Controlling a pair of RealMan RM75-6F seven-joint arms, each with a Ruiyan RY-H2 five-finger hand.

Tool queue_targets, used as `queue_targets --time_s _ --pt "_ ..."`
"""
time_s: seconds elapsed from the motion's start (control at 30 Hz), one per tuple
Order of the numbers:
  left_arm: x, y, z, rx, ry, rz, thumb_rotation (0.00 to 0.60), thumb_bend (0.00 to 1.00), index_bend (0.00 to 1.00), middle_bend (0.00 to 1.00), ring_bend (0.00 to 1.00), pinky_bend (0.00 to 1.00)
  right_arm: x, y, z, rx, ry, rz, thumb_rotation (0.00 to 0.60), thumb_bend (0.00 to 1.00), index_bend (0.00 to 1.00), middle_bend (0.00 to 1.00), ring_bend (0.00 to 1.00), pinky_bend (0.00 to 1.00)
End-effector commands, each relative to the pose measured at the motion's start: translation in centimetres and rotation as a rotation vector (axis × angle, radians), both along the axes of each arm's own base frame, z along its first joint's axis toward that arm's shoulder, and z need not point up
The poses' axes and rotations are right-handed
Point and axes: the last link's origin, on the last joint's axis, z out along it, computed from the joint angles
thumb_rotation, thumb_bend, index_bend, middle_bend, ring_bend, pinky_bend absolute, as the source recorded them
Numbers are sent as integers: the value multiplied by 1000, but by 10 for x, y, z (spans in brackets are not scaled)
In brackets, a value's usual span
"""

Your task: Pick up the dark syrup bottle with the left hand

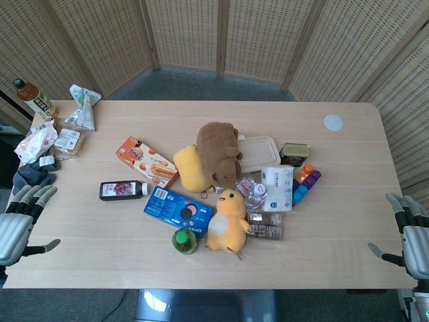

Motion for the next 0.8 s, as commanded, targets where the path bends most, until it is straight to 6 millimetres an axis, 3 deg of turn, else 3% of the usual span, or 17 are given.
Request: queue_targets --time_s 0.03,0.3,0.53,0.8 --pt "-1 1 2 7 4 7 600 41 0 0 0 0 0 0 1 -2 -2 0 600 0 0 0 0 0" --pt "-15 13 -1 0 56 83 600 43 0 0 0 0 -1 -1 0 -3 1 -3 600 0 0 0 0 0" --pt "-19 67 -31 -120 177 93 600 40 0 0 0 0 -1 -2 4 -19 -8 -6 600 0 0 0 0 0" --pt "-11 111 -75 -161 213 135 600 43 0 0 0 0 0 -2 8 -26 -10 0 599 0 0 0 0 0"
